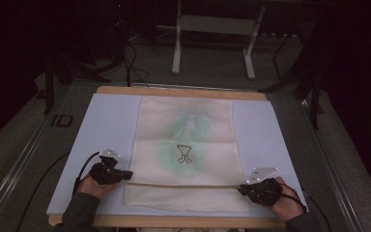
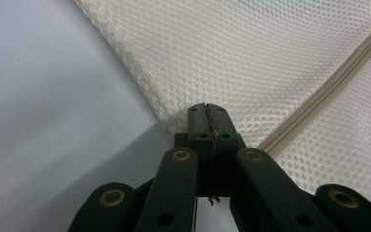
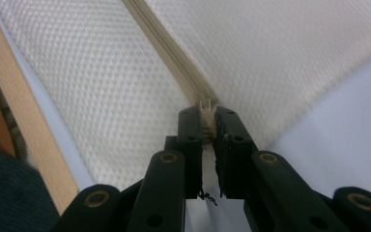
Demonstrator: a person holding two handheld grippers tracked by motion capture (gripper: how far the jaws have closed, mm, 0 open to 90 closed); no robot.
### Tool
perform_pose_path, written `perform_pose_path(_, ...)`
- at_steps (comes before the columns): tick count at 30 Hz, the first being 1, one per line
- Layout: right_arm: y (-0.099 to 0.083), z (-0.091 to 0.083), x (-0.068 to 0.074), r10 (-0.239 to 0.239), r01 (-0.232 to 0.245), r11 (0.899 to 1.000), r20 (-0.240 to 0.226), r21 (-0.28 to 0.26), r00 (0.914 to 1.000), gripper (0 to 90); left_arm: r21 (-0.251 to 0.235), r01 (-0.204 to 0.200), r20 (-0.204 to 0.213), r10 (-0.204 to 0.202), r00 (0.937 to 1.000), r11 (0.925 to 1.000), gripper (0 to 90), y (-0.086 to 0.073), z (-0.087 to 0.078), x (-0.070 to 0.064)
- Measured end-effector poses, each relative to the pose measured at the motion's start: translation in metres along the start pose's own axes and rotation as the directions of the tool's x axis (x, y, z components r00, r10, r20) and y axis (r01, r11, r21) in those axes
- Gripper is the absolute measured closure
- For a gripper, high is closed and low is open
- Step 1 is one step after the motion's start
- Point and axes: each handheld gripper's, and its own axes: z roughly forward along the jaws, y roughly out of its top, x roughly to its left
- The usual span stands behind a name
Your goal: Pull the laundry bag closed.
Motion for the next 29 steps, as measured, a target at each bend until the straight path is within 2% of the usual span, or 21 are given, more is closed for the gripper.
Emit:
perform_pose_path(2, -0.005, -0.003, -0.004, 0.019, -0.019, 1.000, -0.017, -0.020, 0.9997, 82.2, 0.000, 0.001, 0.000, -0.001, 1.0000, 1.0000, 90.0, 0.000, 0.000, 0.000)
perform_pose_path(5, -0.006, -0.002, -0.005, 0.023, -0.023, 1.000, -0.025, -0.009, 0.9994, 82.1, -0.005, -0.002, 0.001, 0.002, 1.0000, 1.0000, 89.9, -0.001, 0.000, 0.000)
perform_pose_path(7, -0.005, 0.001, -0.005, 0.028, -0.028, 1.000, -0.043, -0.002, 0.9987, 80.6, -0.014, 0.008, 0.019, -0.008, 0.9998, 0.9999, 89.7, -0.002, 0.000, 0.003)
perform_pose_path(10, -0.005, 0.003, -0.006, 0.048, -0.049, 0.999, -0.041, -0.014, 0.9980, 68.9, -0.022, 0.003, 0.024, -0.003, 0.9997, 0.9998, 88.6, -0.002, 0.000, 0.002)
perform_pose_path(13, -0.007, -0.003, -0.010, 0.080, -0.083, 0.993, -0.050, -0.080, 0.9956, 61.9, -0.020, -0.041, 0.011, 0.041, 0.9991, 0.9990, 85.3, -0.001, 0.000, -0.001)
perform_pose_path(15, -0.008, -0.006, -0.013, 0.104, -0.107, 0.987, -0.035, -0.120, 0.9940, 59.7, -0.021, -0.072, 0.005, 0.073, 0.9974, 0.9972, 84.6, -0.001, 0.000, -0.003)
perform_pose_path(18, -0.009, -0.004, -0.017, 0.153, -0.150, 0.972, 0.000, -0.180, 0.9883, 57.5, -0.034, -0.102, -0.012, 0.102, 0.9947, 0.9942, 83.3, 0.000, -0.002, -0.006)
perform_pose_path(23, -0.011, 0.001, -0.022, 0.210, -0.187, 0.954, 0.075, -0.234, 0.9749, 55.3, -0.097, -0.103, -0.036, 0.099, 0.9944, 0.9900, 82.4, 0.001, -0.008, -0.006)
perform_pose_path(25, -0.012, 0.003, -0.024, 0.225, -0.196, 0.950, 0.097, -0.241, 0.9696, 55.3, -0.115, -0.102, -0.070, 0.094, 0.9931, 0.9881, 80.7, 0.001, -0.010, -0.005)
perform_pose_path(26, -0.013, 0.003, -0.025, 0.232, -0.202, 0.949, 0.103, -0.240, 0.9672, 55.2, -0.124, -0.106, -0.099, 0.094, 0.9907, 0.9866, 78.7, 0.001, -0.010, -0.004)
perform_pose_path(29, -0.014, 0.008, -0.030, 0.249, -0.217, 0.948, 0.116, -0.231, 0.9616, 54.3, -0.149, -0.112, -0.224, 0.077, 0.9716, 0.9824, 65.6, 0.001, -0.008, 0.001)
